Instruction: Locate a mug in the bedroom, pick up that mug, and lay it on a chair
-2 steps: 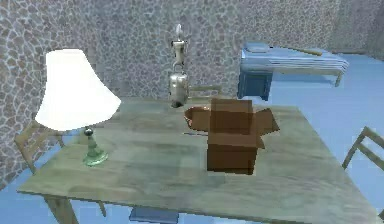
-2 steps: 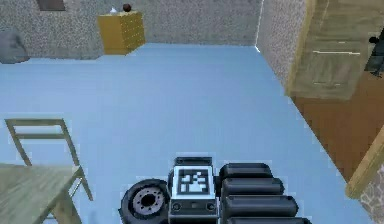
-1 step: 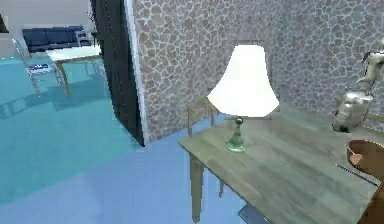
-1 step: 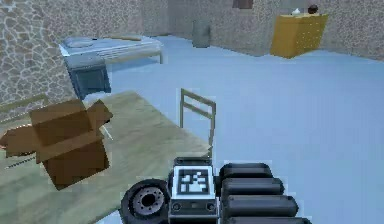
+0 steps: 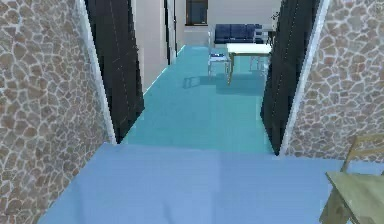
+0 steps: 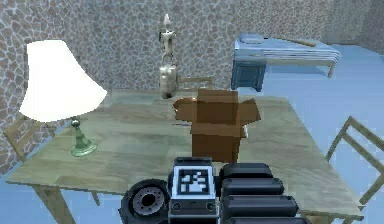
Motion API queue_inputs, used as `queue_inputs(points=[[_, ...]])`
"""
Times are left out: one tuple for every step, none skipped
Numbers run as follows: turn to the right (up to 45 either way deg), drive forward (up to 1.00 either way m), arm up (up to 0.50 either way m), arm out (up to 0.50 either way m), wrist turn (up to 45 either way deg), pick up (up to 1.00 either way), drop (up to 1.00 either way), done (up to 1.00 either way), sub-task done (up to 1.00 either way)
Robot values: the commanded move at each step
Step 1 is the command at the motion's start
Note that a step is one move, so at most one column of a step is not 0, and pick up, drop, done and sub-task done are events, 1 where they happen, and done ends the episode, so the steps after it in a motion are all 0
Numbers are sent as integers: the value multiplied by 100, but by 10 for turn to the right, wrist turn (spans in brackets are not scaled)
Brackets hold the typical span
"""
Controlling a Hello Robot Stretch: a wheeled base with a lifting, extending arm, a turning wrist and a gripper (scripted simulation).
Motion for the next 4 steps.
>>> queue_inputs(points=[[-300,0,0,0,0,0,0,0,0],[0,0,0,12,0,0,0,0,0],[0,0,0,0,450,0,0,0,0],[0,0,0,0,450,0,0,0,0]])
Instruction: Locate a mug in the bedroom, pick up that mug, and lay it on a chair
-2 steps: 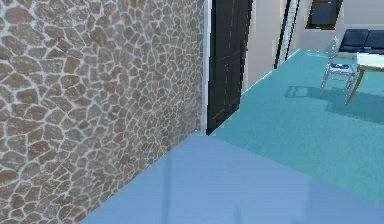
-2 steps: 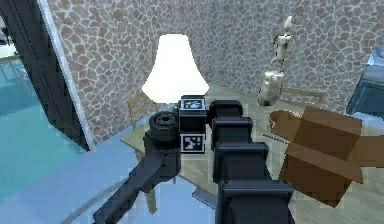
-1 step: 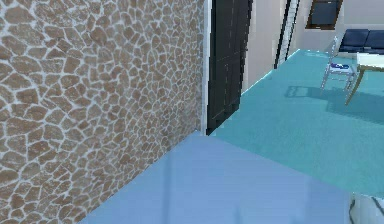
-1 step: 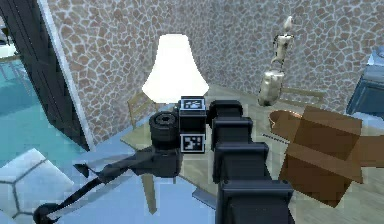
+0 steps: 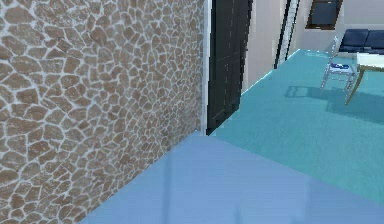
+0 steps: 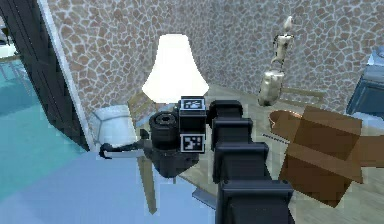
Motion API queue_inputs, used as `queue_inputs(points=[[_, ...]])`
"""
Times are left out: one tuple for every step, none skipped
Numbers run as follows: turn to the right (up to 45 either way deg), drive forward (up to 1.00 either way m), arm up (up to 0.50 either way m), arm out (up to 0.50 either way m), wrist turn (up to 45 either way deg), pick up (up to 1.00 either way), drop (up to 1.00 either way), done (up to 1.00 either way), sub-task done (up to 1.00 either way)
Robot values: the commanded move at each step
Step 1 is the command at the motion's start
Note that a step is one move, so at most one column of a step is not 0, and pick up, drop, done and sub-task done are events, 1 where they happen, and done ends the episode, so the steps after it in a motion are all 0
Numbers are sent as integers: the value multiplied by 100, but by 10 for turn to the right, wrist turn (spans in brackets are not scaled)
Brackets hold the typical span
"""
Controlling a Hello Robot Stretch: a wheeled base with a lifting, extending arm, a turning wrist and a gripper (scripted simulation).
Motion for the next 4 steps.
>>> queue_inputs(points=[[0,0,0,0,450,0,0,0,0],[0,0,0,0,300,0,0,0,0],[0,0,-40,0,0,0,0,0,0],[0,0,-50,0,0,0,0,0,0]])
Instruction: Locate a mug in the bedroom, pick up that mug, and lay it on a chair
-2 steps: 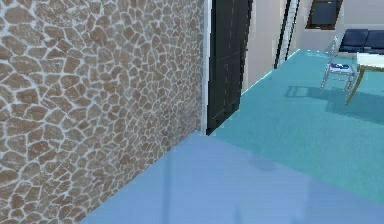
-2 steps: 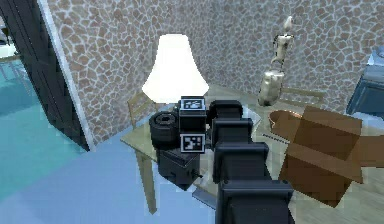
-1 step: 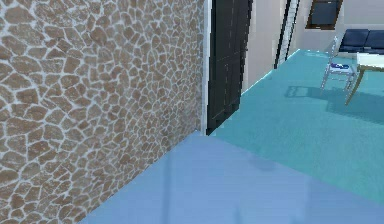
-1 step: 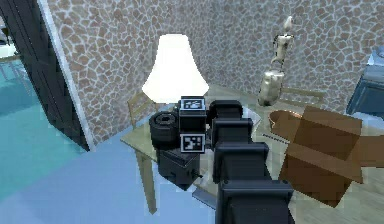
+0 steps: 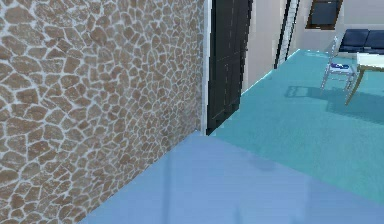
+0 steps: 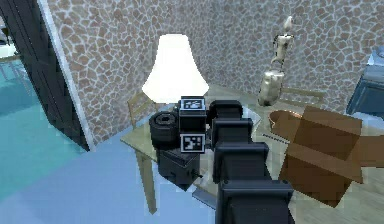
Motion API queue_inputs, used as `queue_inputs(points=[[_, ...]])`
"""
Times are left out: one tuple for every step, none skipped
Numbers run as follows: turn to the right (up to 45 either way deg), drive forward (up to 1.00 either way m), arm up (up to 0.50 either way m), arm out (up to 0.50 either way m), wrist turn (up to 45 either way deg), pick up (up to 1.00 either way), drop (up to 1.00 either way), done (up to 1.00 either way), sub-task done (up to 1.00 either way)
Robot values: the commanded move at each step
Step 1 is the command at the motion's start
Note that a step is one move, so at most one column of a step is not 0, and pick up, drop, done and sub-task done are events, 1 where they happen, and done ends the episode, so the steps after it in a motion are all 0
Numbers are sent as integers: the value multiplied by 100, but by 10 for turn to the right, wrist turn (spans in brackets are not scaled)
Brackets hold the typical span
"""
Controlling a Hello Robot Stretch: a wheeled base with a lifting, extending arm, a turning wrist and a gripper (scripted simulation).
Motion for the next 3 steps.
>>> queue_inputs(points=[[0,0,0,0,0,0,100,0,0],[0,0,0,-10,0,0,0,0,0],[0,0,0,0,0,0,0,100,0]])
